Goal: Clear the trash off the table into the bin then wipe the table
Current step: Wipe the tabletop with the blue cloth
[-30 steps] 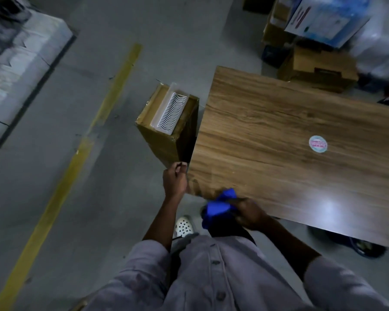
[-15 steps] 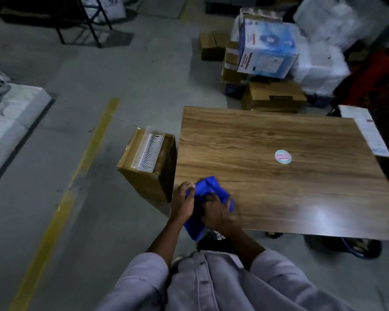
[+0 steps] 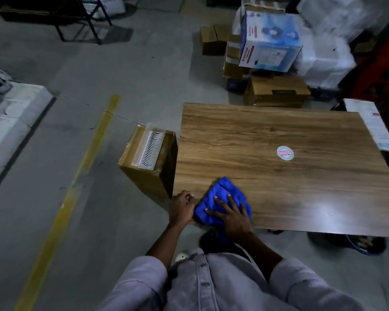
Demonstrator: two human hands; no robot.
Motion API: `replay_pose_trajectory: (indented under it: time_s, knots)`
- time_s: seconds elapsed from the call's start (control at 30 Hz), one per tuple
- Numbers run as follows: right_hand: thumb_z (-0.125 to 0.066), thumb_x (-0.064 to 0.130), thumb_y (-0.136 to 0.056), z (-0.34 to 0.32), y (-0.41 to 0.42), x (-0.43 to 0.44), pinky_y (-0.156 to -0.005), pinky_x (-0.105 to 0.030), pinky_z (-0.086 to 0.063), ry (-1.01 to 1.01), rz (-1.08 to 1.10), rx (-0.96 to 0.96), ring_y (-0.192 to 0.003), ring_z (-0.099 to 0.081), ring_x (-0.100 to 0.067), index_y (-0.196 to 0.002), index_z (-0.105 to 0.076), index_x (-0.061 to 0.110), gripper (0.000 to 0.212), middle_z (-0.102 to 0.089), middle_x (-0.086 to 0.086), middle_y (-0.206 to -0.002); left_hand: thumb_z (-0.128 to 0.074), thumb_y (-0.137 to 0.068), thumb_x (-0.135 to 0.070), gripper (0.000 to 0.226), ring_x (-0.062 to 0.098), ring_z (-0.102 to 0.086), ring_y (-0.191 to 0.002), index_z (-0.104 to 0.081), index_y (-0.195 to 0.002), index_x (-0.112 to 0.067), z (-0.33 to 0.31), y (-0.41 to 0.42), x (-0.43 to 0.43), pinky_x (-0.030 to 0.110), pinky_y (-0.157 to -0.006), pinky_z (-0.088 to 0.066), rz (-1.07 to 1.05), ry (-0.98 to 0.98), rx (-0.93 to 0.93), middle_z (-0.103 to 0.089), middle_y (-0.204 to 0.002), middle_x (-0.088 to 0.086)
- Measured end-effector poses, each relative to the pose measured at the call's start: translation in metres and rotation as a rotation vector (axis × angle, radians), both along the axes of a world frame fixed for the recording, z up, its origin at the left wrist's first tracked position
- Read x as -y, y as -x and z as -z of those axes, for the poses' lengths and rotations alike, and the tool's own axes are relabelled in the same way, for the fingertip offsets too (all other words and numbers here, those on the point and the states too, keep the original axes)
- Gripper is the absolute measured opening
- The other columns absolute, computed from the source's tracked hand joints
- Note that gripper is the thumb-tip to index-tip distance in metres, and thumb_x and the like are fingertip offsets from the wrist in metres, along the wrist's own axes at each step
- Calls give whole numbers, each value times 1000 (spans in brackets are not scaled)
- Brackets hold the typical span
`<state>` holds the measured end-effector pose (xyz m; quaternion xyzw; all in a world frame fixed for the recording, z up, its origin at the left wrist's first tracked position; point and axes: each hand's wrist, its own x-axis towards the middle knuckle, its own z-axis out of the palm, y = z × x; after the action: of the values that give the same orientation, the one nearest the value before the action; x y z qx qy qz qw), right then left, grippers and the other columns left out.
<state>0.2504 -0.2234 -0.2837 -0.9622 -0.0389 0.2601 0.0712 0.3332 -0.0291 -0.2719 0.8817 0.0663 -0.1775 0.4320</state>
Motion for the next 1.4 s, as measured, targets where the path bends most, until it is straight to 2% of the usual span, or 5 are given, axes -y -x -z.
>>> replay_pose_trajectory:
  time_s: [0.27,0.73,1.17,1.3,1.4]
  knots:
    - [-81,4,-71,-28,44,78,-77,-49,-58,-197,446,546,-114,-51,-35,-132,-64,32,69,-63,-15,-133,-60,-95,-12,13,29,-68,-94,-73,-100,-10,8,-2,-18,29,-73,-45,-180,25,-6,-74,-100,12]
    - [-42,71,-91,40,2,-69,-107,-75,-25,-58,-264,242,-156,-9,-36,-152,-21,59,65,-10,9,-171,-62,-95,-14,17,25,-68,-99,-75,-104,-12,4,13,-43,26,-81,-45,-242,22,60,-75,-107,8]
    - [-53,9,-84,-14,39,107,-100,-50,-45,-124,1203,583,-117,-48,-48,-131,-63,17,48,-45,-29,-131,-59,-93,-10,15,22,-67,-94,-72,-98,-15,-1,11,-13,25,-69,-39,69,-24,65,-74,-102,4]
    - [-57,19,-97,-55,-24,24,-85,-33,-49,-296,807,836,-102,-53,-23,-141,-54,28,45,-47,-13,-128,-55,-99,-12,18,28,-67,-99,-70,-109,-13,-9,7,-10,24,-72,-37,-87,12,197,-73,-110,8]
    - [-44,41,-102,-37,-47,-61,-103,-53,-43,-97,406,460,-133,-42,-38,-149,-39,42,47,-34,-16,-152,-53,-101,-15,22,29,-65,-103,-69,-115,-11,-15,4,-12,26,-77,-39,-161,17,298,-71,-115,10]
